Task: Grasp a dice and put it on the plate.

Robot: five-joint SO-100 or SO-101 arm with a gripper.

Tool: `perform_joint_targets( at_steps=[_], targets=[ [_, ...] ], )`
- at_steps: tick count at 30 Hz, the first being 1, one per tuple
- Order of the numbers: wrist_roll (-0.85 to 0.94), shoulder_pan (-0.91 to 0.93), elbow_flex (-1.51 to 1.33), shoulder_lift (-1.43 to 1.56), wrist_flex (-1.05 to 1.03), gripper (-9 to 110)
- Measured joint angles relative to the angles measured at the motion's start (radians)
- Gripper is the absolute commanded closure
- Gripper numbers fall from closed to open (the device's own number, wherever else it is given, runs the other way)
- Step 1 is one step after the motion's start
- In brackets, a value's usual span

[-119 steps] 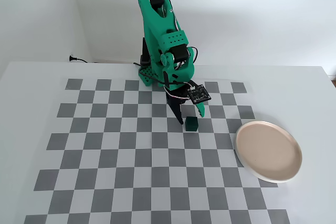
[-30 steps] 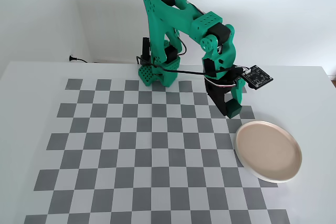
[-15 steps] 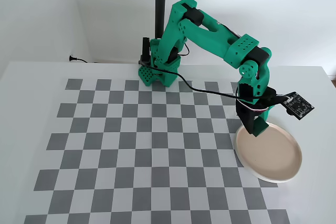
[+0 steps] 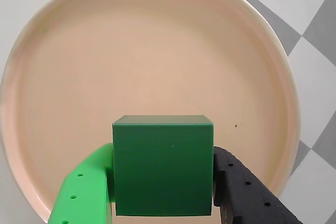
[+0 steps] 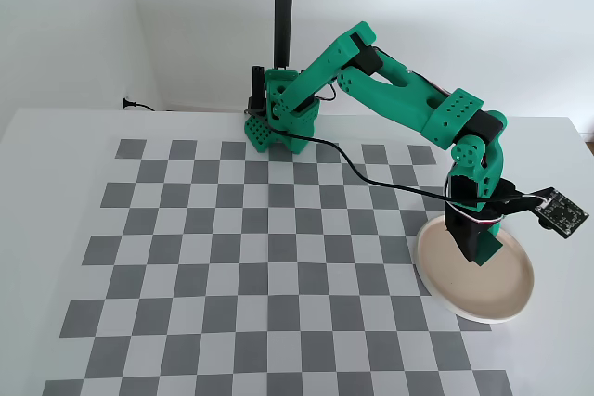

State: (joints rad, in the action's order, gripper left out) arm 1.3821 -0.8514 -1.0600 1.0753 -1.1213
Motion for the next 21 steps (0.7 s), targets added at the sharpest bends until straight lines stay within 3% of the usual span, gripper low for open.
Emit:
perform_joint_targets(
  at_steps=[5,21],
  targets=[
    [-0.028,0.000,0.000,-0.038,0.026,91],
    [-0.043,0.014,0.000,-0.041,-0.012,89]
  ],
)
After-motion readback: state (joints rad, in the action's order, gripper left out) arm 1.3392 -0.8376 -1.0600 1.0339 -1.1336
